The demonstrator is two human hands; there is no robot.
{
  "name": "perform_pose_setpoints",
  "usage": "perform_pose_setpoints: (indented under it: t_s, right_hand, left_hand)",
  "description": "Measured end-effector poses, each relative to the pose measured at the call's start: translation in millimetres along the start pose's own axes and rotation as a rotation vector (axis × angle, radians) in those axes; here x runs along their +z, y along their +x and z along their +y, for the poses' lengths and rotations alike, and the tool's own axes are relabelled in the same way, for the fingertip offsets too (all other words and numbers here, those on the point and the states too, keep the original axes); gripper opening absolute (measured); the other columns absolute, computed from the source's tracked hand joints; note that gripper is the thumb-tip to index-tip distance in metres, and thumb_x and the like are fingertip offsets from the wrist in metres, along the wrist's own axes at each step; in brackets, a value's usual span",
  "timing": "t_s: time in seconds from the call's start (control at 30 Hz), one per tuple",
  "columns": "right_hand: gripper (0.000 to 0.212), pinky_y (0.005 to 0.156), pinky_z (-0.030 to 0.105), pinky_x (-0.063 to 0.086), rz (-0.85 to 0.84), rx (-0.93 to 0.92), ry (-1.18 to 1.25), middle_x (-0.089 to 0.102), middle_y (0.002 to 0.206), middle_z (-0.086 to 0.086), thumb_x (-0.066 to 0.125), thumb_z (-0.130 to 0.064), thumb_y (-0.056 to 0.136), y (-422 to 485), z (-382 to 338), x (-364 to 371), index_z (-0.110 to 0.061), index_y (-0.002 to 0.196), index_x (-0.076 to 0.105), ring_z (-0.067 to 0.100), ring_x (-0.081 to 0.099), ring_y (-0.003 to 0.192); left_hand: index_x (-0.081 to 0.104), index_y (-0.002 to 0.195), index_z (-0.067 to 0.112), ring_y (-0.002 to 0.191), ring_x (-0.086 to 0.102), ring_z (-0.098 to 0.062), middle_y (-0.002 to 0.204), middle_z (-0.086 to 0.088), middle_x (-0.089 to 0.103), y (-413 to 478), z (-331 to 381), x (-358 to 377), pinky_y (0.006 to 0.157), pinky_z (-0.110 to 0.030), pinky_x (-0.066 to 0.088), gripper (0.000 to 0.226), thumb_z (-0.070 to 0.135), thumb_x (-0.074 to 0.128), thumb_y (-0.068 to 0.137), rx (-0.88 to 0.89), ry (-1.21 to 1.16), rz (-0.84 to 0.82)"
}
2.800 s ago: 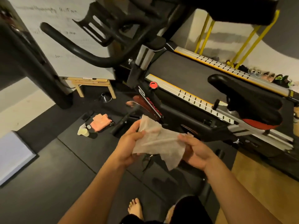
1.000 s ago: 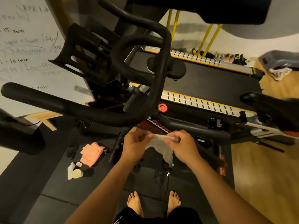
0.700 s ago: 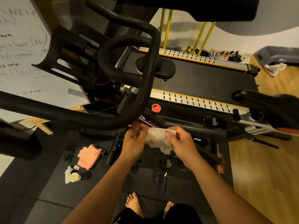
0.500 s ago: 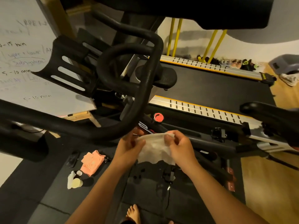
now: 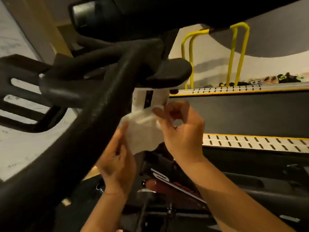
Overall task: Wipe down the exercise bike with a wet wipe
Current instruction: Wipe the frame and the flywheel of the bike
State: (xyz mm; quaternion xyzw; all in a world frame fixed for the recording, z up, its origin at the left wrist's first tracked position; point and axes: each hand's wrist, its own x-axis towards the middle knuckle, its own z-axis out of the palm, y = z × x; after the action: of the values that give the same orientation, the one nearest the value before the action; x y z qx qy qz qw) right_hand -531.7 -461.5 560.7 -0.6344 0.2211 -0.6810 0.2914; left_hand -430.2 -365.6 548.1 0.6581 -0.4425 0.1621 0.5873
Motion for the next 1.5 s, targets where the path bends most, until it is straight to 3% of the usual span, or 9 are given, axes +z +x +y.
perform_pose_setpoints:
  t_s: [0.4,0.6,0.73,0.93,1.07,1.2,1.33,1.43,1.5]
  right_hand:
    - [0.022,0.062,0.011,0.043,-0.020,-0.175,-0.059,0.058,0.087,-0.004,0.067,-0.034,0.090,-2.9,23.4,-7.6,-0.029,0.078,0.050,0.005,0.054,0.075]
    - [0.023,0.064,0.031,0.055,-0.063,-0.117,-0.017,0.062,0.081,-0.008,0.063,-0.042,0.091,1.4,18.1,2.8,-0.025,0.078,0.053,0.009,0.061,0.076]
    - [0.028,0.071,0.047,0.054,-0.050,-0.044,0.033,0.061,0.080,0.001,0.065,-0.041,0.090,12.9,0.3,8.0,-0.015,0.083,0.054,0.021,0.061,0.077]
    - [0.012,0.071,0.031,0.053,0.064,-0.047,0.042,0.061,0.089,-0.004,0.062,-0.032,0.093,26.7,-18.2,4.4,-0.023,0.091,0.055,0.007,0.059,0.081]
    - [0.019,0.073,0.037,0.056,-0.016,-0.079,-0.038,0.062,0.084,-0.002,0.066,-0.039,0.089,12.8,-0.8,-0.7,-0.025,0.082,0.056,0.016,0.062,0.081]
    - [0.021,0.066,0.030,0.055,-0.039,-0.089,-0.062,0.063,0.082,-0.004,0.064,-0.044,0.089,21.6,-2.5,-1.3,-0.025,0.084,0.056,0.013,0.064,0.079]
    - [0.021,0.060,0.009,0.043,0.082,-0.303,-0.160,0.061,0.091,-0.007,0.064,-0.040,0.091,21.4,-6.2,-0.7,-0.023,0.100,0.055,0.003,0.058,0.076]
    - [0.027,0.069,0.019,0.041,0.170,-0.697,-0.432,0.053,0.099,0.004,0.073,-0.023,0.086,-7.8,20.6,-15.8,-0.013,0.098,0.051,0.013,0.048,0.084]
    - [0.026,0.084,0.037,0.041,0.002,-1.064,-0.656,0.055,0.110,0.010,0.069,-0.012,0.083,-23.0,42.8,-24.2,-0.012,0.103,0.053,0.025,0.051,0.100]
  left_hand:
    - [0.059,0.129,-0.003,0.113,0.040,0.002,0.119,-0.007,0.043,-4.7,-51.7,24.6,0.096,-0.007,0.039,0.036,0.017,0.051,0.100,0.629,0.021,0.239]
    - [0.063,0.125,0.000,0.108,0.038,-0.001,0.119,-0.024,0.053,27.3,-47.8,19.8,0.093,0.000,0.034,0.034,0.020,0.054,0.099,0.686,0.066,0.266]
    - [0.061,0.124,0.002,0.113,0.049,-0.015,0.123,-0.025,0.051,57.9,-44.9,16.1,0.096,-0.018,0.049,0.030,0.016,0.059,0.098,0.738,0.080,0.230]
    - [0.059,0.131,0.004,0.115,0.040,-0.028,0.131,-0.013,0.039,22.5,-28.3,47.9,0.089,-0.038,0.054,0.049,0.001,0.064,0.083,0.808,0.282,0.257]
    - [0.020,0.153,0.001,0.148,0.019,-0.033,0.159,-0.019,0.018,-6.6,-41.5,77.3,0.121,-0.045,0.024,0.066,0.020,0.045,0.094,0.750,0.439,0.061]
    - [0.002,0.157,0.004,0.151,-0.009,-0.035,0.163,-0.024,-0.005,20.9,-31.9,67.9,0.123,-0.051,0.006,0.067,0.044,0.014,0.103,0.759,0.592,-0.013]
    - [-0.002,0.156,0.005,0.152,-0.007,-0.033,0.163,-0.019,-0.012,29.8,-42.8,51.7,0.124,-0.051,0.006,0.074,0.052,0.019,0.103,0.843,0.588,-0.047]
    - [-0.003,0.156,0.004,0.152,-0.007,-0.030,0.165,-0.017,-0.009,-6.6,-80.1,44.5,0.121,-0.049,0.005,0.080,0.057,0.021,0.102,0.833,0.622,-0.146]
    - [0.004,0.156,0.002,0.153,-0.003,-0.029,0.165,-0.017,-0.002,-22.9,-98.2,40.9,0.120,-0.049,0.010,0.080,0.057,0.024,0.102,0.863,0.693,-0.153]
